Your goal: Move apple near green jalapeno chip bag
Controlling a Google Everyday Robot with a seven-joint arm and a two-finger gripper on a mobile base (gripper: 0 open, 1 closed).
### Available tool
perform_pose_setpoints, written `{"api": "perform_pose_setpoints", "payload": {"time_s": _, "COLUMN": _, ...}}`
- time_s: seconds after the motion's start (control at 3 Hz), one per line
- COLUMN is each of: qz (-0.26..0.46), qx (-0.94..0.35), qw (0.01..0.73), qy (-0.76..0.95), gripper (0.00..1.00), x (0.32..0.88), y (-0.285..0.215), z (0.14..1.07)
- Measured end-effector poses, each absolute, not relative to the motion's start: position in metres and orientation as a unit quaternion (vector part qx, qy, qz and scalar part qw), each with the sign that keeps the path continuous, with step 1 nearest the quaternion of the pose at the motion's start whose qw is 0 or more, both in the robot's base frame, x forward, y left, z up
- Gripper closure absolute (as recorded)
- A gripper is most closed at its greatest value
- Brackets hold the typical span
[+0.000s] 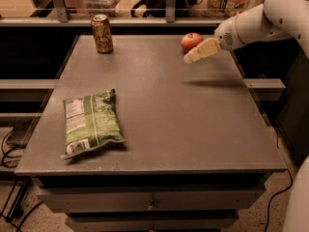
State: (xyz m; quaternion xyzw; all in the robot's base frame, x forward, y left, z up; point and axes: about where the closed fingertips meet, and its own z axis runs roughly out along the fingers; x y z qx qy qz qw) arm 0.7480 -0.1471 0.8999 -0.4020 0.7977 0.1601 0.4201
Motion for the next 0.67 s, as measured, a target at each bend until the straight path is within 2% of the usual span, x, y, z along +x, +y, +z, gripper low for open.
{"api": "perform_pose_setpoints", "payload": {"time_s": 0.67, "qz": 0.171, "qx": -0.349, "qw": 0.461, "qy": 0.798, "gripper": 0.00, "x": 0.782, "y": -0.134, "z": 0.880}}
